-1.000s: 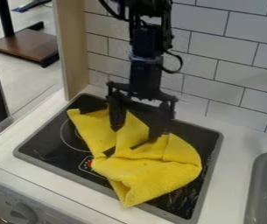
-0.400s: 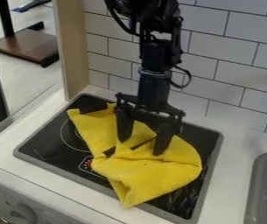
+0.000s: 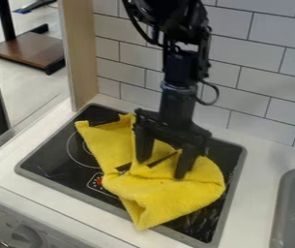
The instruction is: Unfolding the clothes from right
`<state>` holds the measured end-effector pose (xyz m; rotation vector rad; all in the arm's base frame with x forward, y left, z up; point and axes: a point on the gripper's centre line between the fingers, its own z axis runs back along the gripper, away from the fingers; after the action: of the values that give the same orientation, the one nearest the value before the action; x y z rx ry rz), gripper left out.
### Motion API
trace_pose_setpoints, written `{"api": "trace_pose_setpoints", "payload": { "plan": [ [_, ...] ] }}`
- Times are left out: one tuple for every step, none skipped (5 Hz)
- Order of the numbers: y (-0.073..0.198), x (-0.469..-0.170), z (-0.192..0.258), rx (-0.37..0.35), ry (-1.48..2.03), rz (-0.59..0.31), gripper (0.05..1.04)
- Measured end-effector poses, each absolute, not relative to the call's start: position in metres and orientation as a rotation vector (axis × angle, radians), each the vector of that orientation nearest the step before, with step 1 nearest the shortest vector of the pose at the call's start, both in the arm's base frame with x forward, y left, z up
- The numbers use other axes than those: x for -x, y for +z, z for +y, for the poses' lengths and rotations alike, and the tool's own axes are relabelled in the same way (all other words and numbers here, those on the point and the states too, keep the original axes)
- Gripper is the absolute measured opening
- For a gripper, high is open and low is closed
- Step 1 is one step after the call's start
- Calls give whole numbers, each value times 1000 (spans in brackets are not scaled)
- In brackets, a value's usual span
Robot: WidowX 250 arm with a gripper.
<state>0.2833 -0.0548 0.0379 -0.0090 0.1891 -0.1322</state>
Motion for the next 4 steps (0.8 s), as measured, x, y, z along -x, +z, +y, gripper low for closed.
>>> {"api": "trace_pose_setpoints", "payload": {
  "plan": [
    [38,-283,-55,4,-128,189,999],
    [37,-282,-54,-4,-126,191,941],
    [37,-283,-54,0,-124,185,658],
    [37,-283,-54,0,-121,187,394]
  ]
}}
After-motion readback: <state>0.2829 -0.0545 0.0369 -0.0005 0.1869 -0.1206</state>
